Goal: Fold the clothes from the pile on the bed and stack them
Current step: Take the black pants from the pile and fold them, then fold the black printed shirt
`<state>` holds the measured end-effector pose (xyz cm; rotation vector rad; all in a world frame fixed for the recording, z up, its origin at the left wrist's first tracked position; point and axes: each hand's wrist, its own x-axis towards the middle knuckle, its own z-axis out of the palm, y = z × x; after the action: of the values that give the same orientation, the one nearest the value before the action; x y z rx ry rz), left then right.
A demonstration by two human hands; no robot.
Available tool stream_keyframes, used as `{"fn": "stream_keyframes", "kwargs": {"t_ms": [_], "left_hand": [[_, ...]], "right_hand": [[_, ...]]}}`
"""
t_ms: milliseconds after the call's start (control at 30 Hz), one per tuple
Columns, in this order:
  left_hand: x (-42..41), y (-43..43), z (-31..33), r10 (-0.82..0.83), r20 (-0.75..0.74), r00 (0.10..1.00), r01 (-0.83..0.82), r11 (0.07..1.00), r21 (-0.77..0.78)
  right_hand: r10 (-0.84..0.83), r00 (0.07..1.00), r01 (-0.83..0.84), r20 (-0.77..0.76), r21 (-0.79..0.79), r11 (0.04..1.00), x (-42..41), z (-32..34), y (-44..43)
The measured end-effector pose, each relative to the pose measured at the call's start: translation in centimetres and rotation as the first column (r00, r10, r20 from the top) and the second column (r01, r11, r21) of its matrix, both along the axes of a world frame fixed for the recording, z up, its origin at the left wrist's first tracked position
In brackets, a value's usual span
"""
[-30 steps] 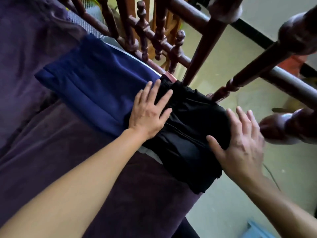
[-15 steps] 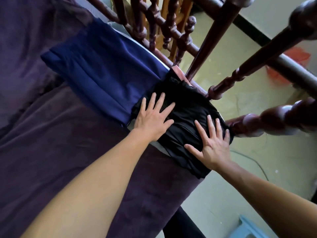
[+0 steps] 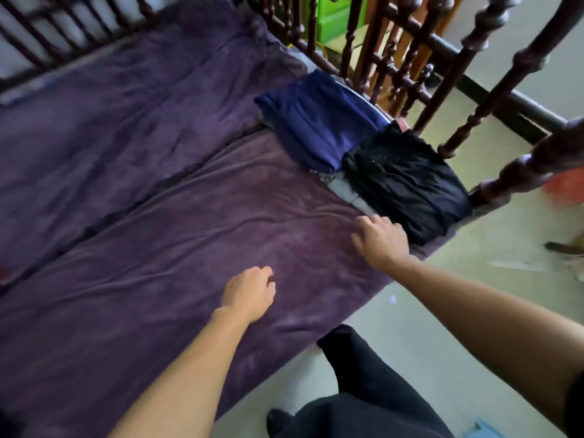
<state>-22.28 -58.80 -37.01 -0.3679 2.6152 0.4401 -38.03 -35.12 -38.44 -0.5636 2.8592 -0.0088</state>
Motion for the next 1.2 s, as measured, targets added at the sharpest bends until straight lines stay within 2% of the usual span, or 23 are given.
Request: {"fn": "stream_keyframes", "kwargs": {"t_ms": [167, 333, 533, 833, 1033, 1200], "left_hand": [[15.8, -5.1, 4.4, 0.218, -0.037, 0.975, -0.220, 0.975, -0.040], [29.3, -10.4, 8.0, 0.435, -0.055, 0.899, -0.438, 0.895, -0.078], [39.4, -17.7, 10.0, 0.617, -0.106, 0.780, -0.625, 0.777, -0.071], [49.3, -32.9, 10.7, 0.777, -0.071, 0.626, -0.779, 0.626, -0.025], [57.0, -41.6, 10.8, 0.872, -0.048, 0.487, -0.873, 0.488, 0.016], [64.0, -48.9, 8.3, 0.893, 0.034, 0.449, -0.893, 0.449, 0.018]], "right_hand": [[0.218, 0.971, -0.208, 0.099, -0.104, 0.973, 12.5, 3.6, -9.3], [0.445, 0.888, -0.421, 0.117, -0.184, 0.888, 23.1, 6.3, -18.7], [0.626, 0.766, -0.611, 0.142, -0.142, 0.779, 30.5, 7.2, -28.9], [0.709, 0.657, -0.703, 0.258, -0.130, 0.699, 37.5, 5.4, -48.4], [0.752, 0.556, -0.759, 0.353, -0.153, 0.633, 45.4, 4.9, -59.0], [0.736, 0.536, -0.755, 0.414, -0.155, 0.637, 51.1, 3.8, -65.5]]}}
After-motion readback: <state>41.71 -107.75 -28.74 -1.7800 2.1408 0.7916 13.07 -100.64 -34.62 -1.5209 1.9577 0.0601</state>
